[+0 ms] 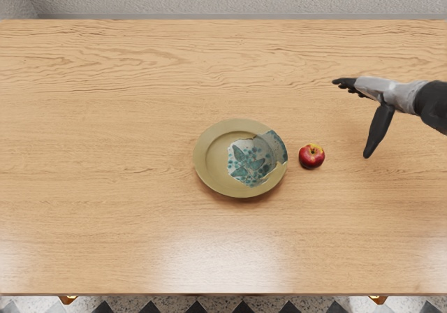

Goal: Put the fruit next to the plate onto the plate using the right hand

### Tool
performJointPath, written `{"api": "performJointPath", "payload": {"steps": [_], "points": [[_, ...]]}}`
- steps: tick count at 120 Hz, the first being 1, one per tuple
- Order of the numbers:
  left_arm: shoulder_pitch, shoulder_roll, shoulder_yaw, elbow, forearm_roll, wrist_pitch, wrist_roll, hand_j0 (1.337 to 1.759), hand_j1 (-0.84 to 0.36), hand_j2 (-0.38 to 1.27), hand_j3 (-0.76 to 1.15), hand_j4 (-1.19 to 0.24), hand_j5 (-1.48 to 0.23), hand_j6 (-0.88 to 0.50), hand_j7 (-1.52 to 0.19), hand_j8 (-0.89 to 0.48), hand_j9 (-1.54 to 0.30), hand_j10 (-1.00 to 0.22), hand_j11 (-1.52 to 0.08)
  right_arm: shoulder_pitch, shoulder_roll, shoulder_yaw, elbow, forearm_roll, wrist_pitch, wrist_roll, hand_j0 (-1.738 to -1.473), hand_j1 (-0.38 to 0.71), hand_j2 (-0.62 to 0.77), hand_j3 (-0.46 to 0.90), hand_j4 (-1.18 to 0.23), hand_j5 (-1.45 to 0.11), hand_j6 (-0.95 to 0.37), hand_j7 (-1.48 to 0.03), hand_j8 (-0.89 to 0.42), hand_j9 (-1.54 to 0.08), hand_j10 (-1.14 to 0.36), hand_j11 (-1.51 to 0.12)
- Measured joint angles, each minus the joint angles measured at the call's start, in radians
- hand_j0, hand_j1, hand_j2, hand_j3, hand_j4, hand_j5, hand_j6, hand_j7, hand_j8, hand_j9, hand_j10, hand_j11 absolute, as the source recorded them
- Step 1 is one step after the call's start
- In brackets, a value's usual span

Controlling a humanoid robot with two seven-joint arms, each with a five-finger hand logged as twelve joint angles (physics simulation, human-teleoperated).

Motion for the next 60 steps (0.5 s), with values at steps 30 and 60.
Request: {"api": "performJointPath", "payload": {"steps": [30, 60], "points": [[0.0, 0.0, 0.0, 0.0, 0.0, 0.0, 0.0, 1.658, 0.34, 0.0, 0.0, -0.01, -0.01, -0.01, -0.01, -0.01, -0.01, -0.01, -0.01, -0.054, 0.077, -0.053, -0.025, -0.038, -0.125, -0.069, -1.658, -0.35, 0.0, 0.0, 0.0, 0.0, -0.01, 0.0, -0.01, 0.0, 0.0, 0.0], [0.0, 0.0, 0.0, 0.0, 0.0, 0.0, 0.0, 1.658, 0.34, 0.0, 0.0, -0.01, -0.01, -0.01, -0.01, -0.01, -0.01, -0.01, -0.01, -0.162, 0.109, -0.067, -0.011, -0.055, -0.314, 0.091, -1.658, -0.33, 0.0, 0.0, -0.02, -0.03, -0.03, -0.02, -0.02, -0.03, -0.02, -0.03]]}}
